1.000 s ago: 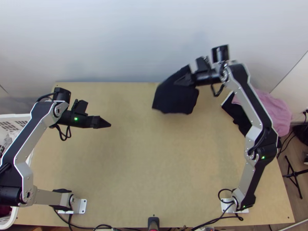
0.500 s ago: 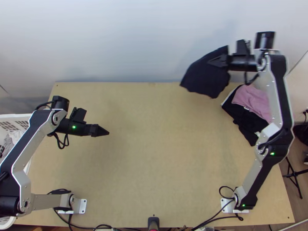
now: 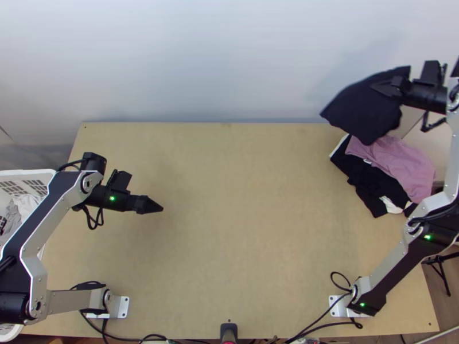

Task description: Fold the t-shirt

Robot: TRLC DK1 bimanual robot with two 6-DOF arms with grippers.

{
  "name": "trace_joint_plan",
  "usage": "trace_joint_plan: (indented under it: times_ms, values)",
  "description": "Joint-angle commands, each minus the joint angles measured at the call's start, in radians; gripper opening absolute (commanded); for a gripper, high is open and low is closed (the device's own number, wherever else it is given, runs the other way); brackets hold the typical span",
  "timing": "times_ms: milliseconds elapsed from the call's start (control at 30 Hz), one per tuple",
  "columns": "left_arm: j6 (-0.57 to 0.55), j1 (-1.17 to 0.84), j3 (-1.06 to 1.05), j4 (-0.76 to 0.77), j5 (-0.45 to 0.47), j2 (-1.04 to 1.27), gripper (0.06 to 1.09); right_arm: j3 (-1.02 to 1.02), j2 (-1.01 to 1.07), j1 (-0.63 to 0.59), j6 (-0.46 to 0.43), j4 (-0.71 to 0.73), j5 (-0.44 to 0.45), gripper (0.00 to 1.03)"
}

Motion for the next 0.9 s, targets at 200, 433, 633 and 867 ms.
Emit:
trace_joint_plan:
  times_ms: [200, 433, 633, 867]
  values:
    - [0.066, -0.010, 0.001, 0.001, -0.006, -0.001, 1.04, -0.111, -0.052, -0.156, -0.128, -0.137, 0.000, 0.03]
    - [0.101, -0.005, -0.016, 0.000, -0.008, 0.002, 1.04, -0.232, -0.068, -0.253, -0.214, -0.137, 0.000, 0.03]
    - [0.114, 0.001, -0.017, 0.000, -0.008, 0.008, 1.04, -0.312, -0.023, -0.319, -0.315, -0.166, 0.000, 0.03]
    - [0.120, -0.001, -0.037, 0.000, -0.008, 0.005, 1.04, -0.312, 0.081, -0.354, -0.469, -0.214, 0.003, 0.03]
